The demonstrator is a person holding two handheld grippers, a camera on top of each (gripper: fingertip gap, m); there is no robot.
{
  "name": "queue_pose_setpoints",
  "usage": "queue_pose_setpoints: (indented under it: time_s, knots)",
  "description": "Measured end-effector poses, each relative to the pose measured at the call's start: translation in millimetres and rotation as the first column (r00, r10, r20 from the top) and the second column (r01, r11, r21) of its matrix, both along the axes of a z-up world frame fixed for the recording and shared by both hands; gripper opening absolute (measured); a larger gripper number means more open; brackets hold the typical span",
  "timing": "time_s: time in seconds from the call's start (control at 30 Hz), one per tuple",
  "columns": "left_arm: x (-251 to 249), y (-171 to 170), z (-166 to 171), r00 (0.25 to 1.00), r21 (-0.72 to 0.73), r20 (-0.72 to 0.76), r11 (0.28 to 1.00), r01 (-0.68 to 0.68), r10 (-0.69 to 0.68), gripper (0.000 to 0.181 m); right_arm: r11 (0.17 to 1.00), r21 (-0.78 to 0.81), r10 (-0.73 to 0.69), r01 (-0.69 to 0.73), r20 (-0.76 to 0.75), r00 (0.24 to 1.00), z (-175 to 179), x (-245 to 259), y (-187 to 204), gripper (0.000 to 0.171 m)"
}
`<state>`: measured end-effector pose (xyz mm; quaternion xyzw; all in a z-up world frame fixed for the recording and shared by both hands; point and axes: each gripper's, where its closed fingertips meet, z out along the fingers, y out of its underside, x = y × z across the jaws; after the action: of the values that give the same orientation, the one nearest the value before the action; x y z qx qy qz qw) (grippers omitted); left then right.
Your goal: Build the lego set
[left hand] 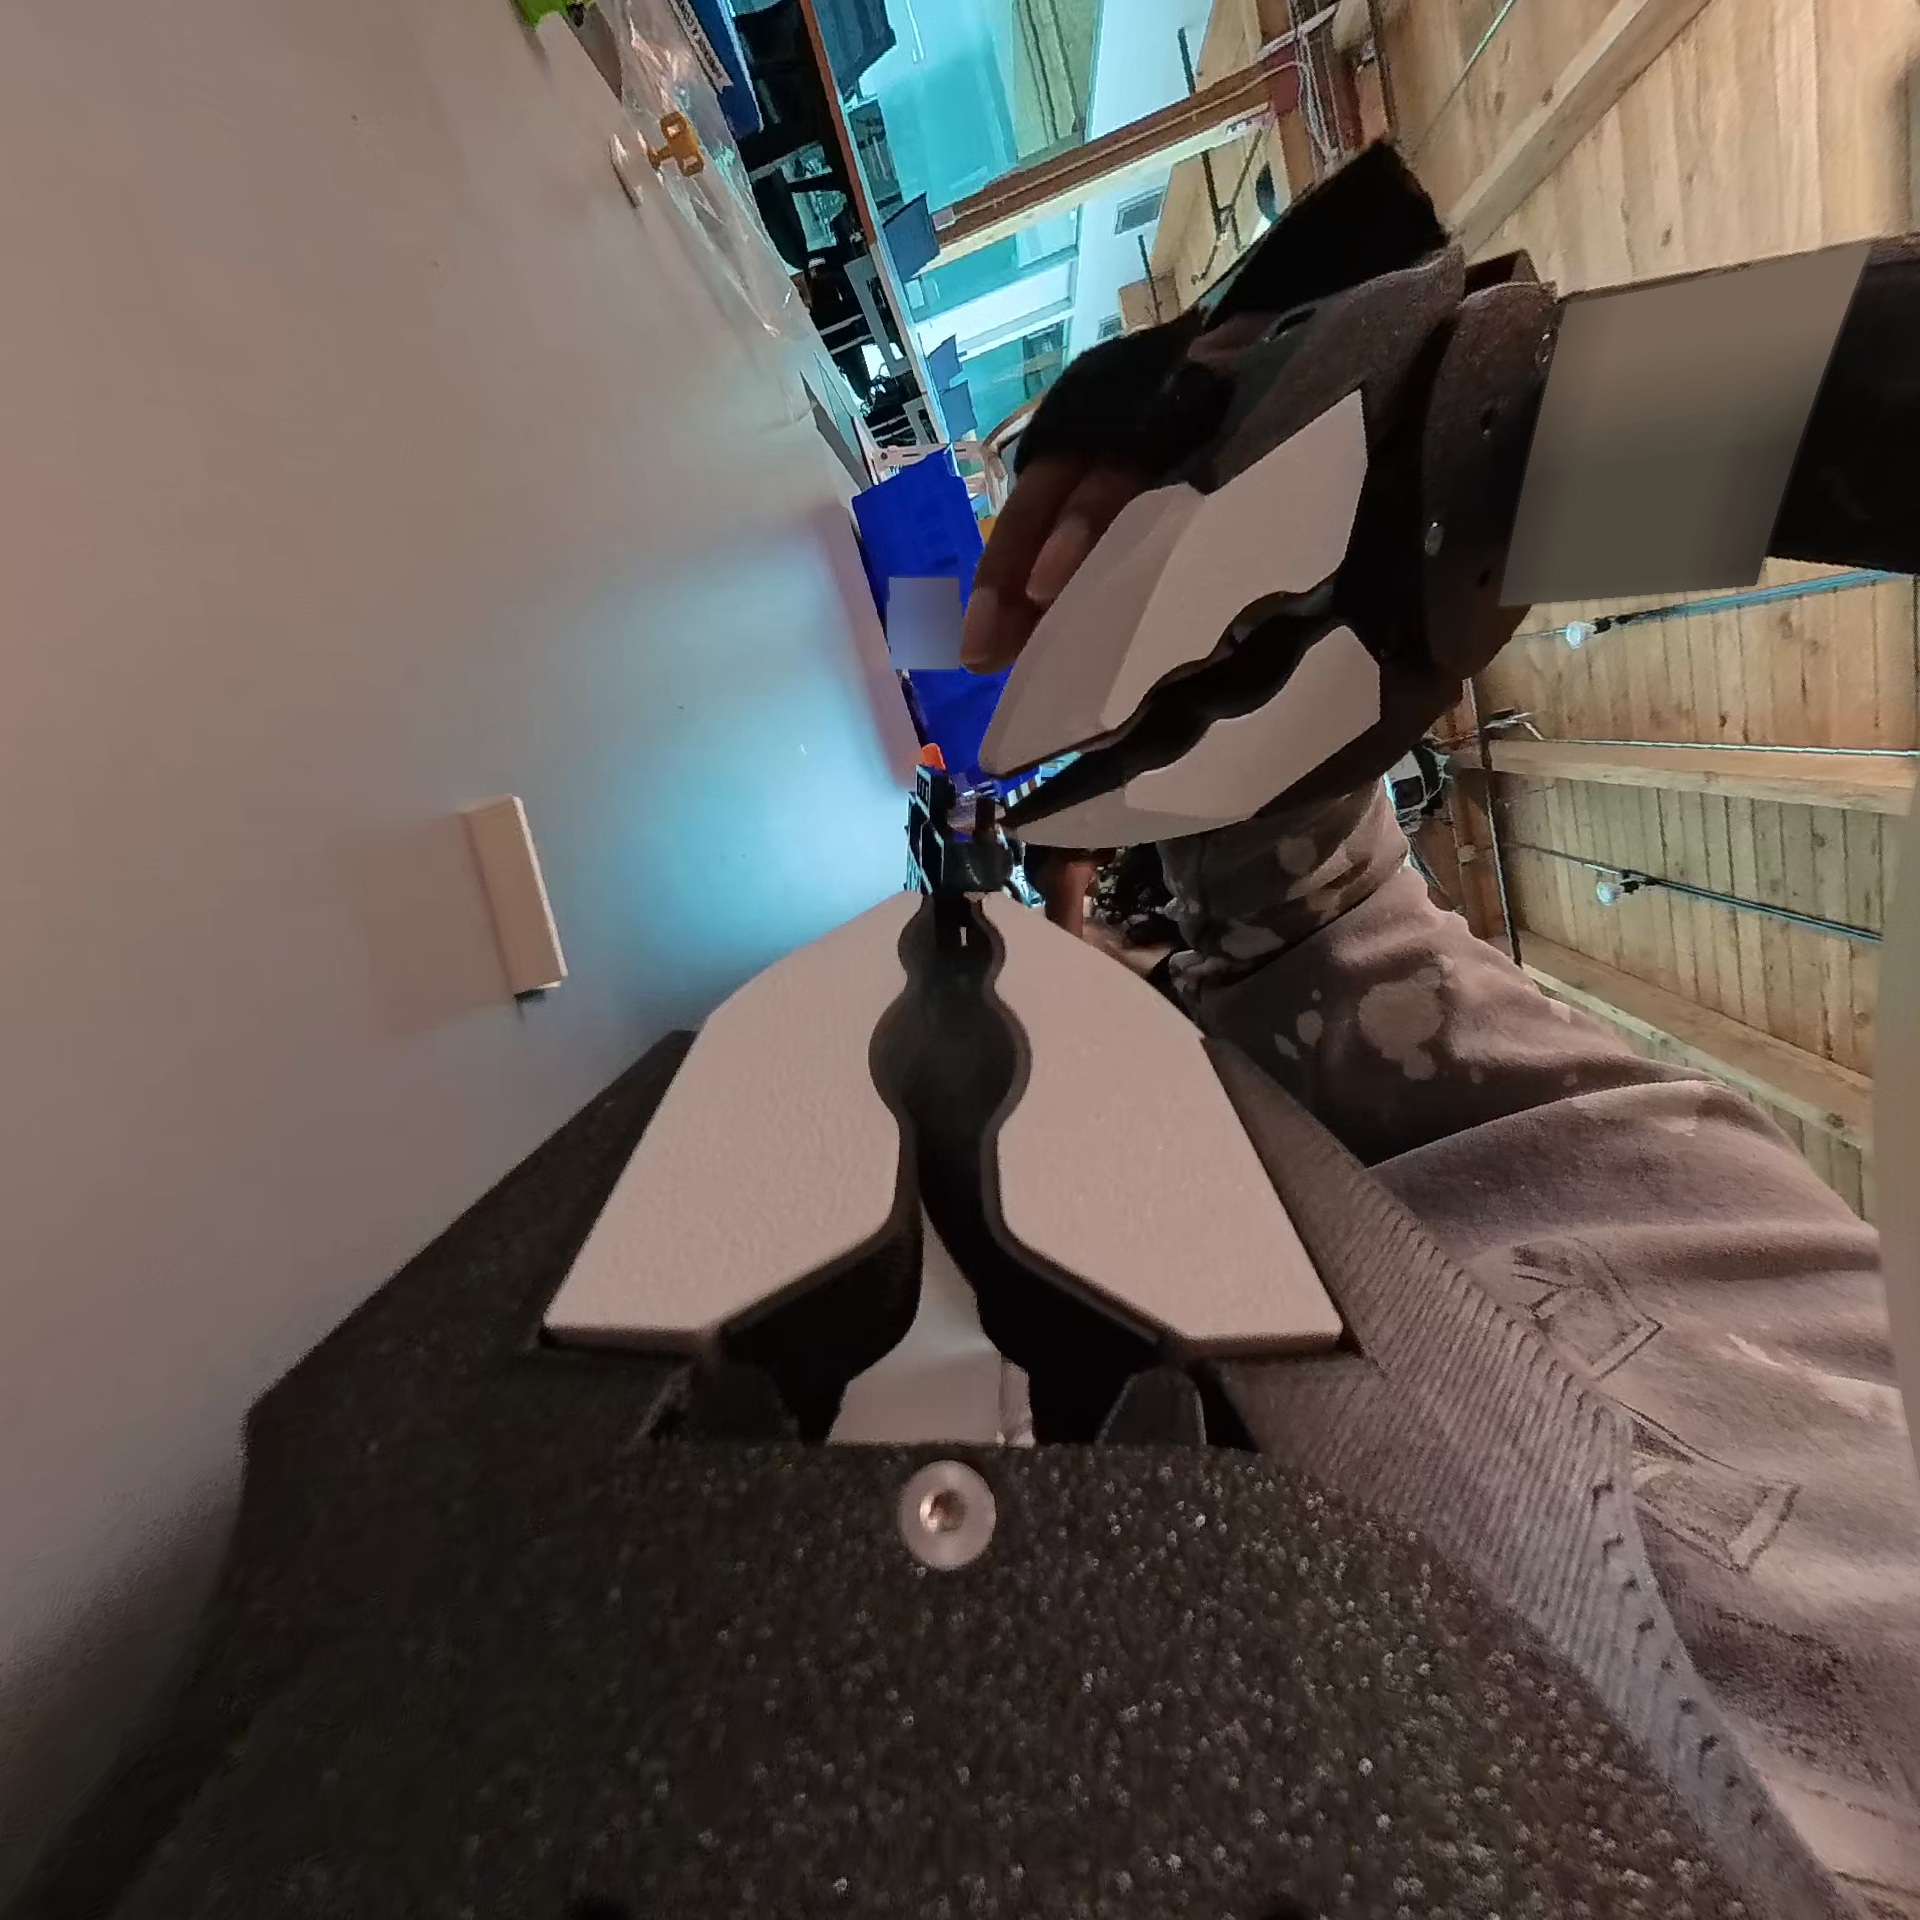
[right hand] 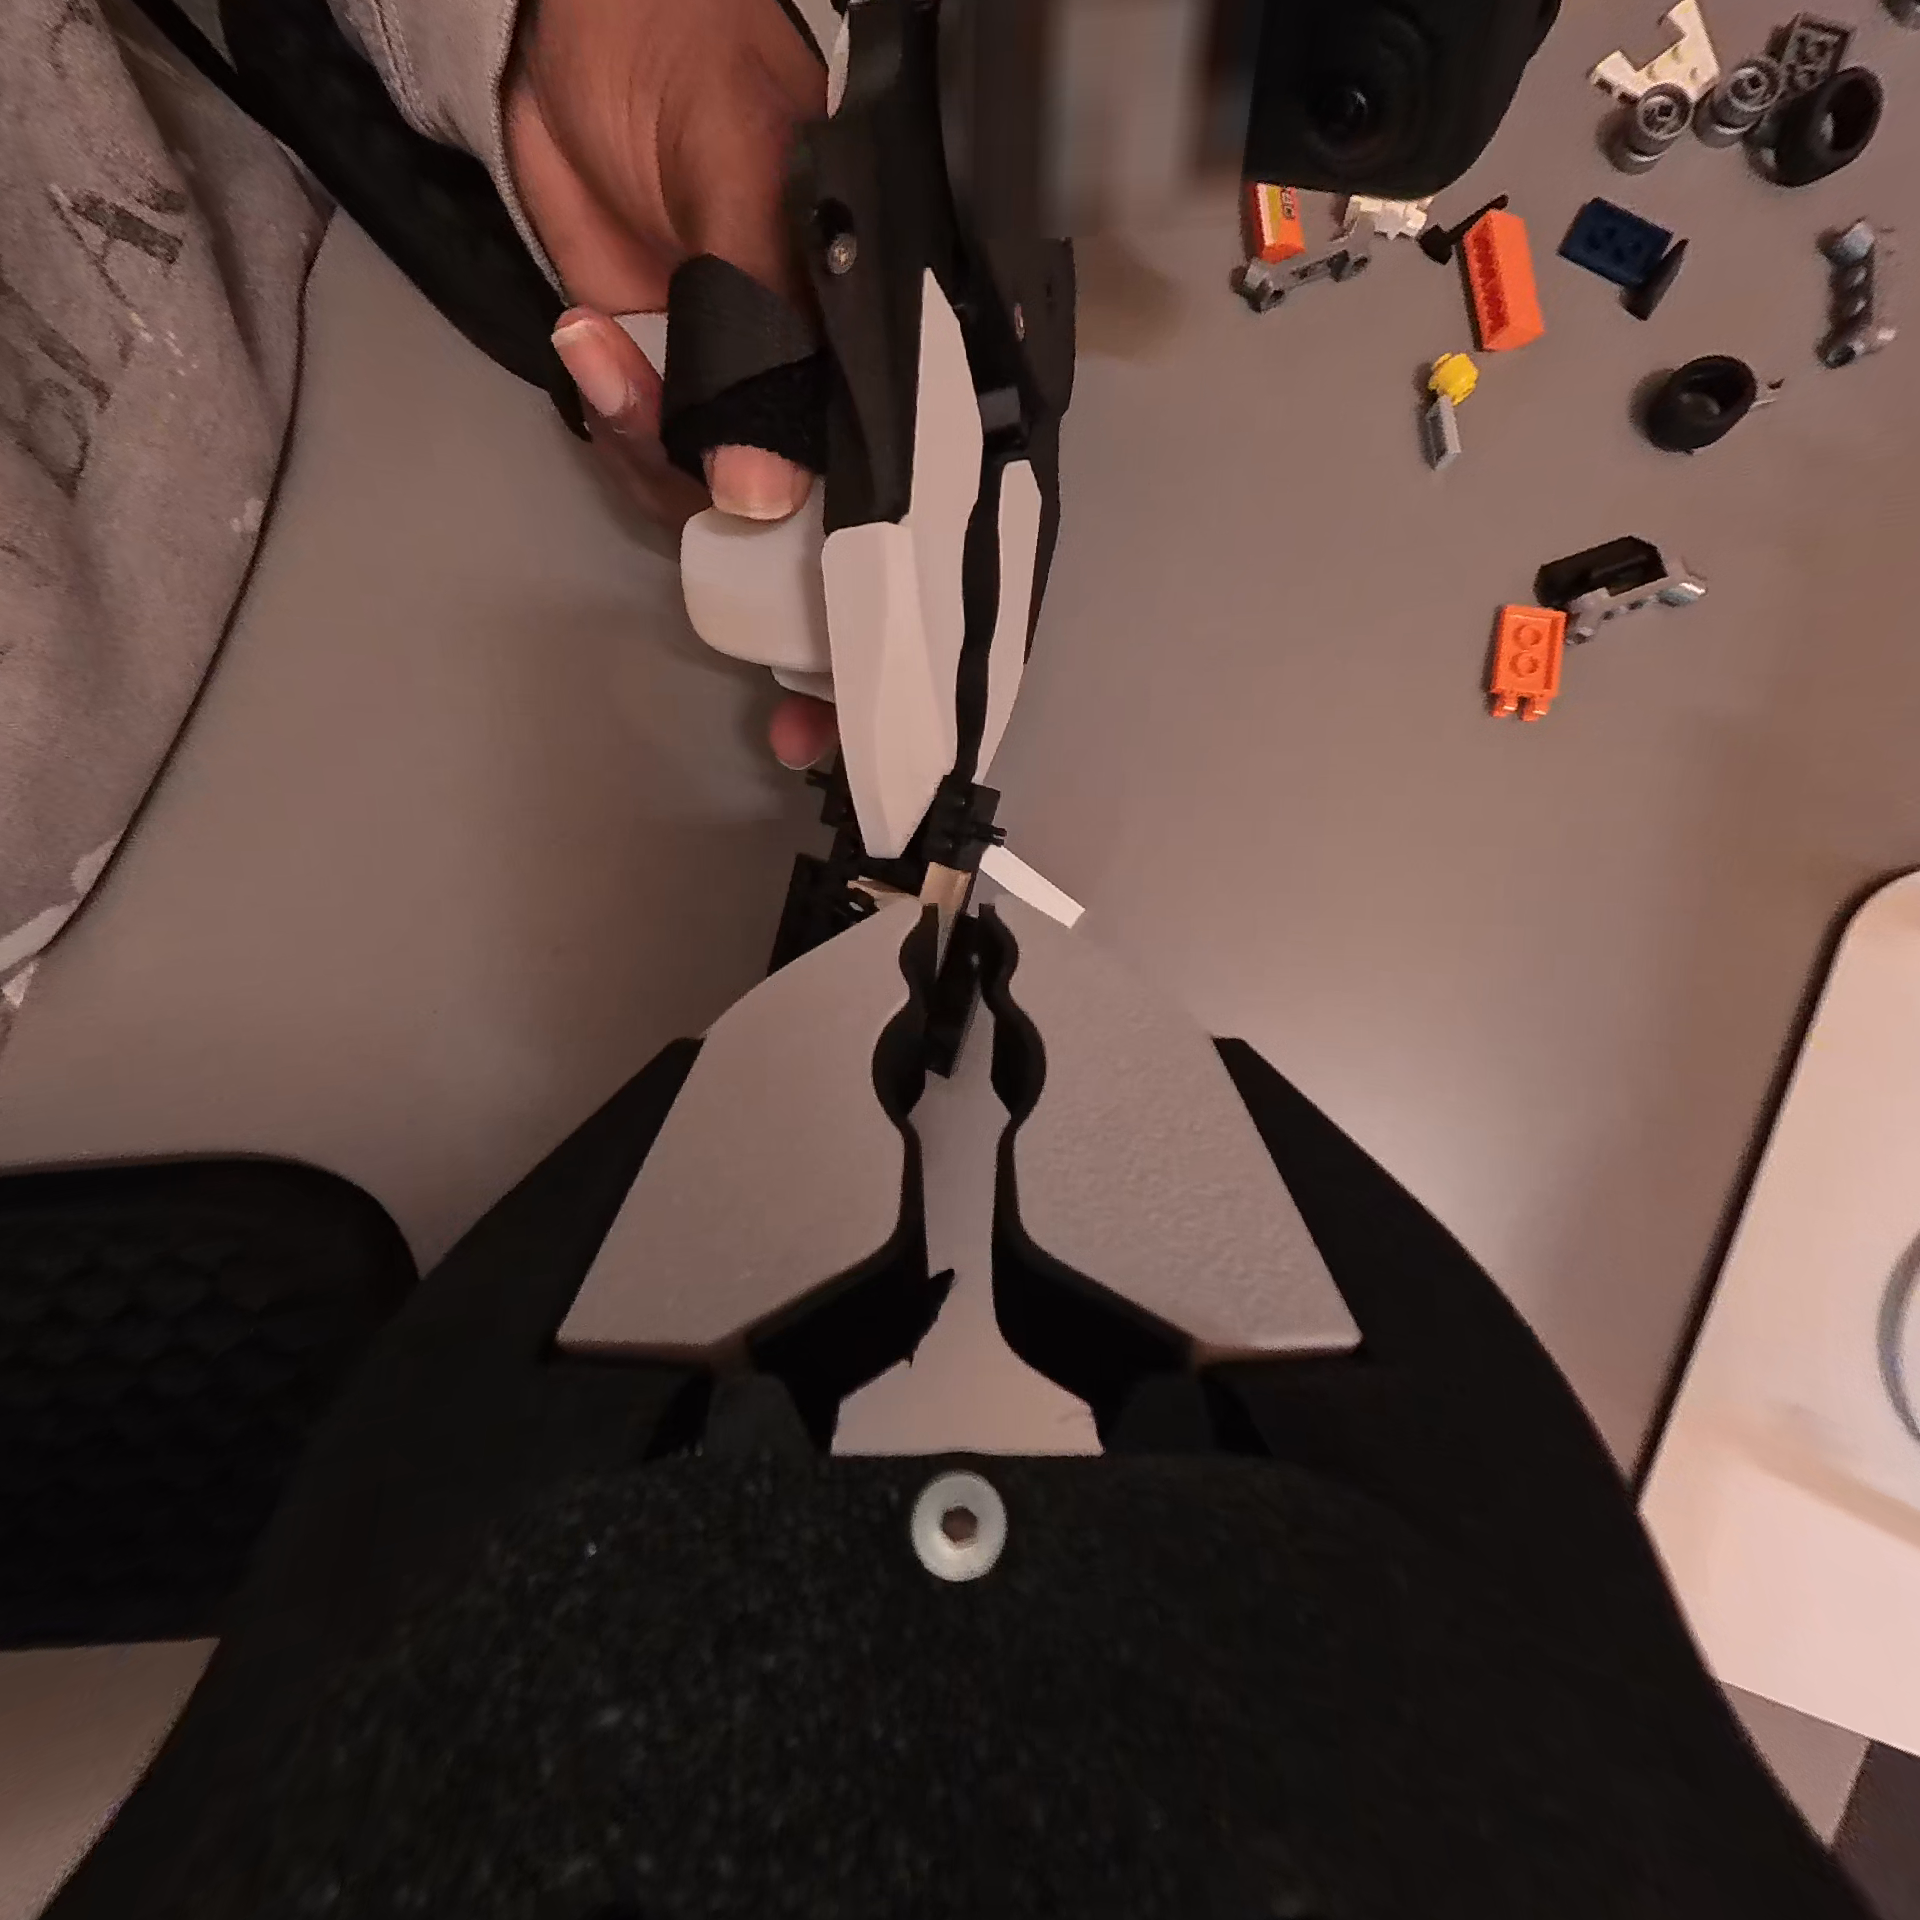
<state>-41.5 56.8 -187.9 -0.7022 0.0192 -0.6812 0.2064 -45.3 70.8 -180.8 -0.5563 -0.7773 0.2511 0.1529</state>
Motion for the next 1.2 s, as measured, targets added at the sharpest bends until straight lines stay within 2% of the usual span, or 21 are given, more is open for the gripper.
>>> queue_pose_setpoints:
  time_s: [0.43,0.73,0.97,1.2]
  knots:
    - [-0.6,0.2,2.2,1.000,-0.021,0.027,1.000,-0.001,0.001,0.005,0.999,0.053,-0.009,0.009,-0.012,1.000,-4.2,0.1,-2.4,0.008]
    - [-2.1,1.5,2.9,0.999,-0.031,0.037,1.000,-0.007,0.008,0.005,0.985,0.168,-0.015,0.022,-0.043,0.999,1.2,-0.4,2.0,0.013]
    - [1.7,-4.3,3.6,1.000,0.015,0.011,1.000,0.026,-0.026,0.005,0.994,-0.079,-0.076,0.074,-0.022,0.997,9.1,14.4,2.1,0.029]
    - [5.4,-10.5,5.6,0.997,0.109,-0.047,0.992,0.060,-0.055,0.005,0.910,-0.409,-0.050,0.066,0.049,0.998,-1.1,18.1,-14.4,0.037]
